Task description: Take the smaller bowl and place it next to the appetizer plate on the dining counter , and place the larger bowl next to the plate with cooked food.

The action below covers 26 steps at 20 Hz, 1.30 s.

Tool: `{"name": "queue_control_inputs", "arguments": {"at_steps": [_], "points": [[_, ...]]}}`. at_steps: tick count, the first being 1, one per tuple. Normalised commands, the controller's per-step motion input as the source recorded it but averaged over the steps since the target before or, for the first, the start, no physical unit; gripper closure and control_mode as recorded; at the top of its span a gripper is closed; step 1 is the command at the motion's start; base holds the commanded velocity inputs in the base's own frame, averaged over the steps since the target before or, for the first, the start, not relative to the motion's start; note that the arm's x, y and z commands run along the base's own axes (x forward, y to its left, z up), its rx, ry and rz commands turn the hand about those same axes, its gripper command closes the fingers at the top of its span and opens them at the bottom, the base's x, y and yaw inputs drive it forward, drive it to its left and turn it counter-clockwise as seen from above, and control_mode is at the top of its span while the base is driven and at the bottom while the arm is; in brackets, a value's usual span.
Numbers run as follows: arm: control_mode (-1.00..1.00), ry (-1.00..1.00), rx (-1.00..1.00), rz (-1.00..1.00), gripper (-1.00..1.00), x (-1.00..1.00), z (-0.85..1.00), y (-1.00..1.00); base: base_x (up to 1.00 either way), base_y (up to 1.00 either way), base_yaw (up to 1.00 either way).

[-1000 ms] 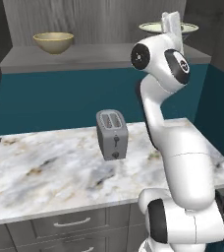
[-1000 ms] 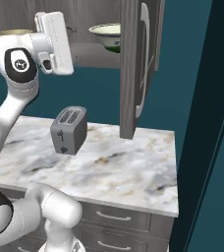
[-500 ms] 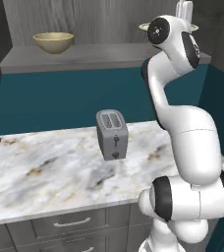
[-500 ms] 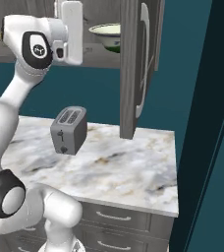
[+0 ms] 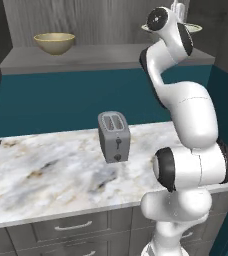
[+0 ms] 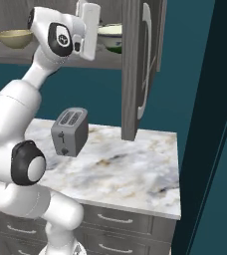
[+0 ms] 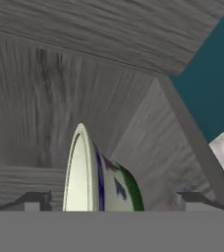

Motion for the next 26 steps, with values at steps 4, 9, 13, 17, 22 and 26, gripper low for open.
{"name": "queue_control_inputs", "arguments": {"at_steps": [4, 9, 13, 17, 22, 26], "points": [[-1.00, -0.03, 0.05, 0.00, -1.00, 1.00, -0.30, 0.04, 0.00, 0.00, 0.00], [-1.00, -0.05, 0.06, 0.00, -1.00, 0.97, -0.18, 0.05, 0.00, 0.00, 0.00], [-1.00, -0.07, 0.05, 0.00, 1.00, 0.65, -0.16, 0.04, 0.00, 0.00, 0.00], [-1.00, -0.05, 0.06, -0.01, 1.00, 0.33, -0.23, 0.00, 0.00, 0.00, 0.00], [-1.00, 0.00, 0.05, -0.09, 1.00, 0.12, -0.42, -0.01, 0.00, 0.00, 0.00], [-1.00, 0.00, 0.06, -0.12, 1.00, 0.00, -0.47, -0.05, 0.00, 0.00, 0.00]]}}
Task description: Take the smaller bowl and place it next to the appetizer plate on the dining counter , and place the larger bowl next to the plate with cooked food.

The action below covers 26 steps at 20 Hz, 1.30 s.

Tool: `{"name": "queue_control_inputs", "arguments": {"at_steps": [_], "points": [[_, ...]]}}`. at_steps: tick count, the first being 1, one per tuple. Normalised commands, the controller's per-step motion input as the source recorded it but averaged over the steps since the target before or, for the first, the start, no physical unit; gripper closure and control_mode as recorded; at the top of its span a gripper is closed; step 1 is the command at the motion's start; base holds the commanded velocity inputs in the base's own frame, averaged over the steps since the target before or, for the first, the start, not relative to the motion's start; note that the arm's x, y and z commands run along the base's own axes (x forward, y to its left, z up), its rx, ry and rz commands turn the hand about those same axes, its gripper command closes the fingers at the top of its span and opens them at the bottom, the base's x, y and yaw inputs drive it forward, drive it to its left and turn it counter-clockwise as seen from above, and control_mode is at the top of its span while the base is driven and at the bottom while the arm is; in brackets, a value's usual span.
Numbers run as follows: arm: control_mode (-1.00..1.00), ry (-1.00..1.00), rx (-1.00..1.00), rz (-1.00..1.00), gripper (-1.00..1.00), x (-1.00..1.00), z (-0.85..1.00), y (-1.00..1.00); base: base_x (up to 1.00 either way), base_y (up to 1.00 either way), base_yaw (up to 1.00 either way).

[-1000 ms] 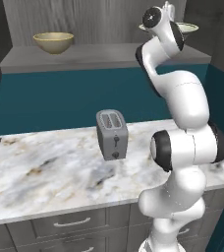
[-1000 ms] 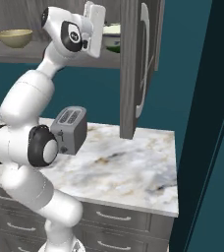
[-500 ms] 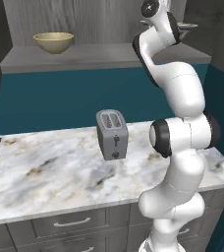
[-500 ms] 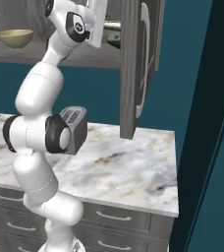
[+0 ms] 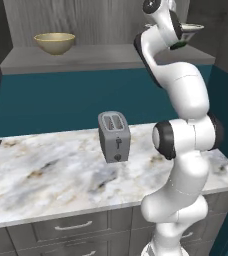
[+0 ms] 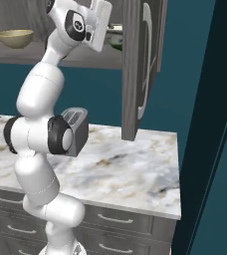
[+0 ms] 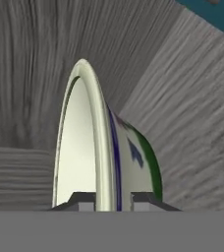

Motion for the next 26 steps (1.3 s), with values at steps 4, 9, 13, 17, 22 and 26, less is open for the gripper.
{"name": "queue_control_inputs", "arguments": {"at_steps": [4, 9, 13, 17, 22, 26], "points": [[-1.00, -0.14, 0.11, -0.23, 1.00, -0.19, -0.39, 0.12, 0.00, 0.00, 0.00], [-1.00, -0.44, 0.12, -0.32, 1.00, -0.67, -0.23, 0.80, 0.00, 0.00, 0.00], [-1.00, -0.43, 0.18, -0.30, 1.00, -0.94, -0.66, 1.00, 0.00, 0.00, 0.00], [-1.00, -0.43, 0.28, -0.11, 1.00, -1.00, -1.00, 1.00, 0.00, 0.00, 0.00], [-1.00, -0.44, 0.27, -0.01, 1.00, -1.00, -1.00, 0.74, 0.00, 0.00, 0.00], [-1.00, -0.45, 0.17, 0.00, 1.00, -1.00, -1.00, 0.11, 0.00, 0.00, 0.00]]}}
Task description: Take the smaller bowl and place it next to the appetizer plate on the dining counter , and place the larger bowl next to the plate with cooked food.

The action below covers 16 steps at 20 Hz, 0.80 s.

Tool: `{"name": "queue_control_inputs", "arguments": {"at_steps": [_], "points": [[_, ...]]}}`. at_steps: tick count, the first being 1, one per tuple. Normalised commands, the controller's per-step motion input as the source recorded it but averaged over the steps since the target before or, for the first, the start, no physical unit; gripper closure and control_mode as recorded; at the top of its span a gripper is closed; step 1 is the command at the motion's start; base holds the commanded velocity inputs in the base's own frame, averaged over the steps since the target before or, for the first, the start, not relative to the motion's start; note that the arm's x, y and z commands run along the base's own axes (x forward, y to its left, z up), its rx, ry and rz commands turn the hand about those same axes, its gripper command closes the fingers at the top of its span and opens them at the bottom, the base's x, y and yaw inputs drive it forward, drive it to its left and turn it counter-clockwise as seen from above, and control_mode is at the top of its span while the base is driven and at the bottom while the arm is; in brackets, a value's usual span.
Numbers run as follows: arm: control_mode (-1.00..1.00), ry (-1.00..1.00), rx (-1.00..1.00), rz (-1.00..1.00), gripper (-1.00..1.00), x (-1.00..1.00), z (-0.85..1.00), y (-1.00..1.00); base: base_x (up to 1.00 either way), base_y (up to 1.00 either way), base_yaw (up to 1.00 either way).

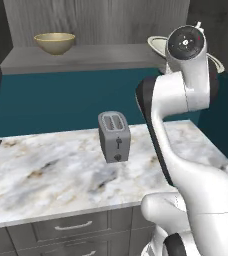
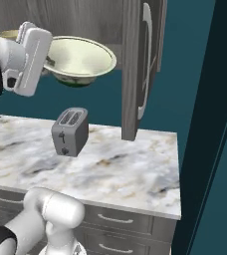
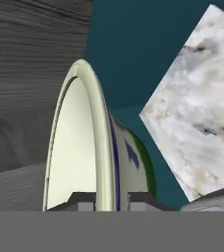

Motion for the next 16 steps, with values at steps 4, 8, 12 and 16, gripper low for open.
{"name": "queue_control_inputs", "arguments": {"at_steps": [4, 8, 12, 16], "points": [[-1.00, -0.32, 0.05, -0.03, 1.00, -1.00, -1.00, 0.00, 0.00, 0.00, 0.00], [-1.00, -0.12, -0.01, -0.05, 1.00, -0.83, -1.00, 0.01, 0.00, 0.00, 0.00], [-1.00, -0.06, 0.00, 0.09, 1.00, -0.01, -0.95, 0.00, 0.00, 0.00, 0.00], [-1.00, 0.00, -0.06, 0.11, 1.00, 0.00, -0.94, -0.01, 0.00, 0.00, 0.00]]}}
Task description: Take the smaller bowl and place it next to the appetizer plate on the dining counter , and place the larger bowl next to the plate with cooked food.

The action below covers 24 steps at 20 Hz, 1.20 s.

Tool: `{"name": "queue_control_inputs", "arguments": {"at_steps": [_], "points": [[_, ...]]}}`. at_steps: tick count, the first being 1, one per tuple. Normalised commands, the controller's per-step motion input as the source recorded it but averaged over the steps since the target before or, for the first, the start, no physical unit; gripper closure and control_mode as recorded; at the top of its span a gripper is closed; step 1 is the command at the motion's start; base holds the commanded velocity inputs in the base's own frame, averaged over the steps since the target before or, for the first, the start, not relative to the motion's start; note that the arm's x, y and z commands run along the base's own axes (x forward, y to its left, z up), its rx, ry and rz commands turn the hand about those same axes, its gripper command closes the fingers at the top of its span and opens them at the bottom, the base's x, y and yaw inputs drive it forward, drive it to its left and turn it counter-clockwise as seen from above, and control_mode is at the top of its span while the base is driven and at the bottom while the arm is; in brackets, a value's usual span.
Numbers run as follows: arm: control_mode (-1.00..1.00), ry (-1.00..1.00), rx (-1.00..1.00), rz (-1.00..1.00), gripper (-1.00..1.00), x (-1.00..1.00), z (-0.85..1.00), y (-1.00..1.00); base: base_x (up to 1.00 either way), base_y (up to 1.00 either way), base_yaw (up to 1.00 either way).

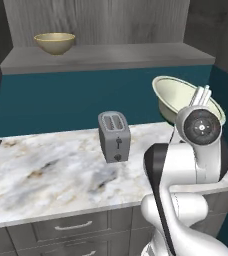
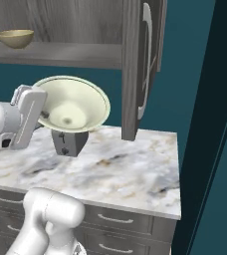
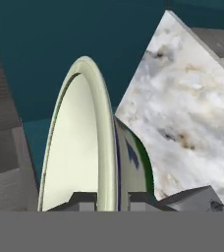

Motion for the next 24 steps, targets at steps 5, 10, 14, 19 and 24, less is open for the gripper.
{"name": "queue_control_inputs", "arguments": {"at_steps": [5, 10, 14, 19, 24], "points": [[-1.00, 0.03, -0.13, 0.14, 1.00, -0.05, -0.89, -0.10, 0.00, 0.00, 0.00], [1.00, 0.05, -0.08, 0.05, 1.00, -0.01, -0.45, 0.00, -0.03, 0.00, 0.04], [1.00, 0.00, 0.00, 0.00, 1.00, 0.00, 0.00, 0.00, -0.06, 0.00, 0.25], [1.00, 0.00, 0.00, 0.00, 1.00, 0.00, 0.00, 0.00, -0.45, 0.03, 0.49], [1.00, 0.00, 0.00, 0.00, 1.00, 0.00, 0.00, 0.00, -0.52, 0.16, 0.65]]}}
